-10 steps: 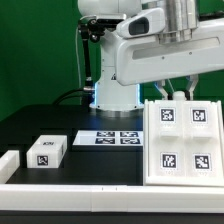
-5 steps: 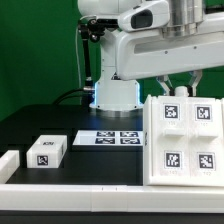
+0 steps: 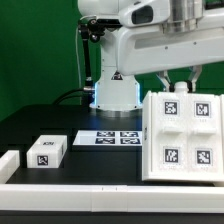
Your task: Assemble cabinet
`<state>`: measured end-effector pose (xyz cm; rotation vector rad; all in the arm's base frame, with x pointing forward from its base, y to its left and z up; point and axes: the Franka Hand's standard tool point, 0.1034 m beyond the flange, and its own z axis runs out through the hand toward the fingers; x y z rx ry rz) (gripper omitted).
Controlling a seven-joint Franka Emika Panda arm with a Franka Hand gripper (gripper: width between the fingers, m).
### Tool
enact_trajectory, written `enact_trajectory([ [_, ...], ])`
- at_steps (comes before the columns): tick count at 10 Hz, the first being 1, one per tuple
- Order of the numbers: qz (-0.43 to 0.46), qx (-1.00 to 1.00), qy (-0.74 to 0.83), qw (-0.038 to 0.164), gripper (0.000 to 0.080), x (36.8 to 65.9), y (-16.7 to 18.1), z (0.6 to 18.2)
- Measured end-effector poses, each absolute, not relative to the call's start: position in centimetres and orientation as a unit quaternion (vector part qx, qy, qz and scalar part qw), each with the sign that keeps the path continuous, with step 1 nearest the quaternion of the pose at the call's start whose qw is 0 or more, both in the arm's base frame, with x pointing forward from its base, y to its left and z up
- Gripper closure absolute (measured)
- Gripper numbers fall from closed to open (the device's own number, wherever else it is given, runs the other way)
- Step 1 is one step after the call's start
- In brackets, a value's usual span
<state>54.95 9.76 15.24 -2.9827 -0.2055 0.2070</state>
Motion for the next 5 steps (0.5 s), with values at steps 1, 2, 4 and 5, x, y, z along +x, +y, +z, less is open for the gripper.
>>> enact_trajectory([
  [1, 0.075, -0.992, -0.068, 0.074, 0.0591, 55.4, 9.7, 15.1],
  [2, 0.075, -0.992, -0.067, 0.075, 0.0591, 55.9, 9.8, 14.8],
  [4, 0.078, -0.993, -0.055, 0.077, 0.0591, 56.7, 10.0, 14.3],
  [5, 0.075, -0.993, -0.048, 0.077, 0.0591, 57.4, 10.0, 14.4],
])
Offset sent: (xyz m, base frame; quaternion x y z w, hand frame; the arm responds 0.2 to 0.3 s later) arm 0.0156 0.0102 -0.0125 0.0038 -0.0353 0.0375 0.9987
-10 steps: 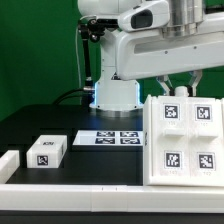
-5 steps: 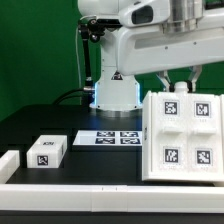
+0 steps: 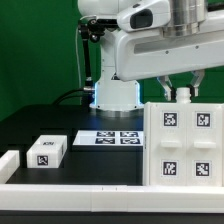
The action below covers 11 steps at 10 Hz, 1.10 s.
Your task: Assemble cabinet
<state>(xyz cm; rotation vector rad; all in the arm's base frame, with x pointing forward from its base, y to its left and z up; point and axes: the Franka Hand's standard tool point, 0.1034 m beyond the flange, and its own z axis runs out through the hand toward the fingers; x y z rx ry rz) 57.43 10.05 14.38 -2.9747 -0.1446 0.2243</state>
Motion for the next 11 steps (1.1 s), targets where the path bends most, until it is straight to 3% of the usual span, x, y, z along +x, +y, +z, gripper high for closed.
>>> enact_trajectory([
  [5, 0.059, -0.994, -0.039, 0.081, 0.0591, 59.9, 10.4, 14.4],
  [8, 0.060, -0.994, -0.040, 0.081, 0.0215, 59.9, 10.4, 14.4],
  [11, 0.060, -0.994, -0.039, 0.081, 0.0162, 59.9, 10.4, 14.4],
])
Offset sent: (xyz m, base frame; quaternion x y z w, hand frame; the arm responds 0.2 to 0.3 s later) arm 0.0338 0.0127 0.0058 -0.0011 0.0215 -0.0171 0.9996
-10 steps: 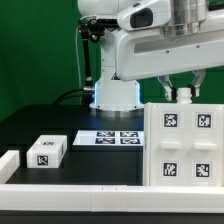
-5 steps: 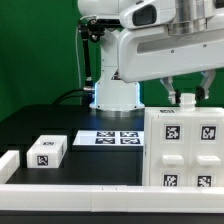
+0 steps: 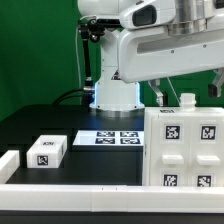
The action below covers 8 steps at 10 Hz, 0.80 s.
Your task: Assemble cabinet
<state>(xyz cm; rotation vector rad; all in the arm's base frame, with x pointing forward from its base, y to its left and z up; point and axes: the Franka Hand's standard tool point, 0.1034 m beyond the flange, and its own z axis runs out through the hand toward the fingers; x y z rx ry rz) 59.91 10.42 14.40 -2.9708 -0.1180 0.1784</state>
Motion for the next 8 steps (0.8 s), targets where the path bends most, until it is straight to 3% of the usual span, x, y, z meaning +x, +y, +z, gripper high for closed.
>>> enact_trajectory([
  [5, 0.055, -0.995, -0.042, 0.078, 0.0150, 59.4, 9.4, 15.1],
  [7, 0.045, -0.996, -0.049, 0.052, 0.0150, 56.9, 5.7, 15.6],
  [8, 0.047, -0.997, -0.045, 0.050, 0.0150, 56.8, 5.3, 15.4],
])
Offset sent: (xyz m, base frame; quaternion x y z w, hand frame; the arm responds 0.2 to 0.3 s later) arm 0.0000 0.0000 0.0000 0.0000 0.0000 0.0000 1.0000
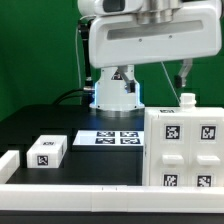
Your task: Assemble cabinet
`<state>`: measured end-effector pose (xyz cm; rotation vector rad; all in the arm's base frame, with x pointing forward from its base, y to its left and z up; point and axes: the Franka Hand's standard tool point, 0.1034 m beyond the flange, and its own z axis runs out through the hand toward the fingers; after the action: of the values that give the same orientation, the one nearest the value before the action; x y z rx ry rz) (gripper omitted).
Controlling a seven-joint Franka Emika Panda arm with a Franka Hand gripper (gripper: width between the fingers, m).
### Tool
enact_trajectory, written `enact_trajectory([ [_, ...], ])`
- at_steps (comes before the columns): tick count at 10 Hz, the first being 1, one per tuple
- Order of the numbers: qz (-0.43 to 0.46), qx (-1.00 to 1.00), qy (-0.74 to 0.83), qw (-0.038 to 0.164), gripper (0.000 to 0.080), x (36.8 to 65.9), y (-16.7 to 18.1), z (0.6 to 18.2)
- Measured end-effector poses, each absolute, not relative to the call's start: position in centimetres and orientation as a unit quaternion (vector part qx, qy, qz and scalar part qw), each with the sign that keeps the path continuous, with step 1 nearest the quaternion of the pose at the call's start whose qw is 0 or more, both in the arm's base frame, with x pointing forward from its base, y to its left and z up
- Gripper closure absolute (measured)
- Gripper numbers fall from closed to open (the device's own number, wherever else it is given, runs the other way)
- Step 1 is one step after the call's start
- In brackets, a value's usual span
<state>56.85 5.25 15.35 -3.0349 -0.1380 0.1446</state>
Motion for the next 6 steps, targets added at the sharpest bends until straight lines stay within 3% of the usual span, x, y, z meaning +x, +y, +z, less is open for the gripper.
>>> enact_trajectory([
  [4, 0.048, -0.996, -0.047, 0.051, 0.0150, 56.8, 5.5, 15.3],
  [6, 0.036, -0.997, -0.039, 0.048, 0.0150, 55.8, 2.6, 14.0],
])
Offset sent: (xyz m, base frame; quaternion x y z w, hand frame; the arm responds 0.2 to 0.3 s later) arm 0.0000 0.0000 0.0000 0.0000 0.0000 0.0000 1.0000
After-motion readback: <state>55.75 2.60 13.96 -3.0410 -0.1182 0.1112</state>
